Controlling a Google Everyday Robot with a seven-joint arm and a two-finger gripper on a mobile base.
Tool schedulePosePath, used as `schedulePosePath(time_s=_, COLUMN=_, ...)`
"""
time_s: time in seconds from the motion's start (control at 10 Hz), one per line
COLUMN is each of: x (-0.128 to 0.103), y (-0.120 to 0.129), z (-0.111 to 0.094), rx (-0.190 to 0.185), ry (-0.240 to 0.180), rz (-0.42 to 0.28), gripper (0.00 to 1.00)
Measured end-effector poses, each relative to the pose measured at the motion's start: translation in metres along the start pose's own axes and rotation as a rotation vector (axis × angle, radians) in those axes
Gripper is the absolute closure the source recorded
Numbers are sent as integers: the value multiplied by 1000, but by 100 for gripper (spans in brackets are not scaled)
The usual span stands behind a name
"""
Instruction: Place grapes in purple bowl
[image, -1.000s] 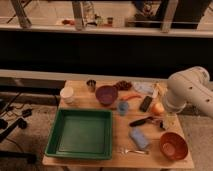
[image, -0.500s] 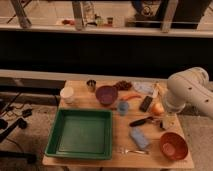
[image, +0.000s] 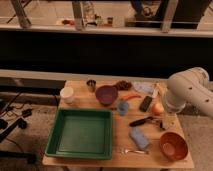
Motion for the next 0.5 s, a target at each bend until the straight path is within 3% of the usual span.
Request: schedulePosePath(time_s=0.5, x=1, y=1, z=0, rx=0, ry=-5, rz=2, gripper=20)
